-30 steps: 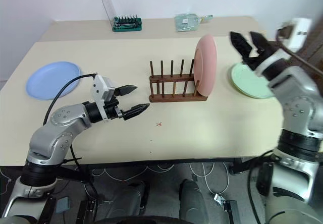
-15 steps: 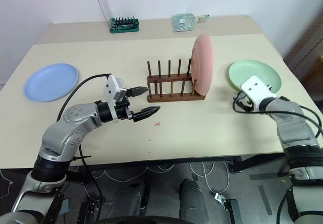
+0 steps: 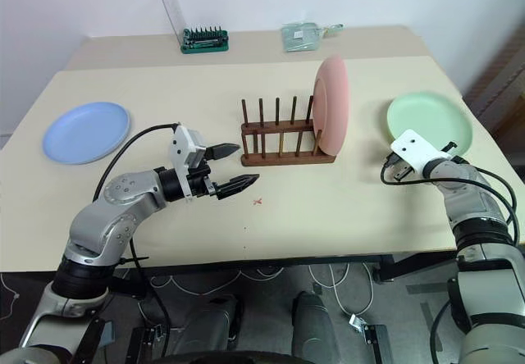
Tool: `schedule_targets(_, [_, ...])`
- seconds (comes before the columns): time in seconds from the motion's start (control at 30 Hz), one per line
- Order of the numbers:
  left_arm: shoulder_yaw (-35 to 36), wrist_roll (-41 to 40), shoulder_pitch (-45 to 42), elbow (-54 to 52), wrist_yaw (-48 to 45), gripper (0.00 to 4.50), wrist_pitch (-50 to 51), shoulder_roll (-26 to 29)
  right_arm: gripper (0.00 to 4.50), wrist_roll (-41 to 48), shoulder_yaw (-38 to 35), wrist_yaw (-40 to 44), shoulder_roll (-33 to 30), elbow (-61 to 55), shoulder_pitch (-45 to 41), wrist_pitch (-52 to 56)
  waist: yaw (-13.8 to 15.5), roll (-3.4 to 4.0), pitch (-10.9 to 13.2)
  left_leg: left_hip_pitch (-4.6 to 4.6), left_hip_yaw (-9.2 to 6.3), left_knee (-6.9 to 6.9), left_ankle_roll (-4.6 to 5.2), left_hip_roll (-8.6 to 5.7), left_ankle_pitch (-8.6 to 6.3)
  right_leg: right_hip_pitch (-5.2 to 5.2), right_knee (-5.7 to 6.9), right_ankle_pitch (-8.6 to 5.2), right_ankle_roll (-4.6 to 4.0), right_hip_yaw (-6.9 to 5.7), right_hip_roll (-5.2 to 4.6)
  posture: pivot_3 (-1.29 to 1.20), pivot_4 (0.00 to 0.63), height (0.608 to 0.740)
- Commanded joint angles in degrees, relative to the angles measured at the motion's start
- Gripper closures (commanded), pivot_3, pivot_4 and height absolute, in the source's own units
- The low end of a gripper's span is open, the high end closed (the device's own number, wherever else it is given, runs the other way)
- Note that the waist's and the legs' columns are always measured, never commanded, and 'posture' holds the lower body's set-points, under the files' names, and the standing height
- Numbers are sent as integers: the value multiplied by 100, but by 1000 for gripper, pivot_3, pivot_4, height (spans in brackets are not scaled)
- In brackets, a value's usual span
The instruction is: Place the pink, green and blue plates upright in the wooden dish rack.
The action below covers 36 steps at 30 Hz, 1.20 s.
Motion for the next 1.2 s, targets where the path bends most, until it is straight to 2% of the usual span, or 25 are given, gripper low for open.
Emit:
schedule_targets(0.03, [48, 17, -21, -176, -35, 0, -75, 45, 4462, 82, -461, -440, -131, -685, -82, -181, -5, 3, 2, 0, 0, 0, 0, 0, 0, 0, 0, 0, 0, 0, 0, 0, 150, 740])
schedule_targets(0.13, [20, 23, -36, -137, -58, 0, -85, 35, 4462, 621, -1043, -464, -71, -1690, -244, -1, -26, 16, 5, 0, 2, -2, 0, 0, 0, -4, 2, 0, 0, 4, 0, 0, 150, 740])
schedule_targets(0.33, [-39, 68, -75, -29, -96, 0, -127, -30, 4462, 3096, -2233, 211, 525, -4022, -980, 1542, -11, 17, 6, -1, -3, -2, 0, 3, 0, -6, 5, 0, 1, 2, 2, 0, 150, 740])
schedule_targets(0.47, [-52, 92, -78, 1, -112, 0, -149, -65, 4462, 5112, -2382, 812, 854, -5489, -1177, 2978, 36, 11, 3, -5, -19, -1, 1, 0, -1, -1, 2, 0, 1, -5, 2, 0, 150, 740])
schedule_targets(0.6, [-30, 118, -38, 6, -111, 0, -163, -101, 4462, 6937, -2333, 883, 1156, -6629, -1017, 4111, 25, 11, 3, -4, -22, -1, 4, 1, -3, 2, 0, 0, 0, -8, 1, 0, 150, 740])
schedule_targets(0.7, [-16, 131, -24, 3, -114, 0, -165, -111, 4462, 7379, -2383, 726, 1233, -6785, -971, 4400, 26, 12, 3, -4, -21, 0, 4, 0, -3, 1, 1, 0, 0, -8, 1, 0, 150, 740])
schedule_targets(0.83, [31, 137, 59, -52, -71, 0, -170, -96, 4462, 7635, -1924, -189, 2052, -6545, -705, 4859, -12, 11, -2, 2, -19, -2, 4, 4, -3, 0, 6, 0, -1, -8, 4, 0, 150, 740])
schedule_targets(1.2, [65, 115, 121, -123, -50, 0, -156, -59, 4462, 7732, -2056, -1189, 2382, -5598, -610, 5467, 12, 12, 0, -10, -15, -1, 4, 0, -2, -16, 10, 0, -1, -4, 2, 0, 150, 740])
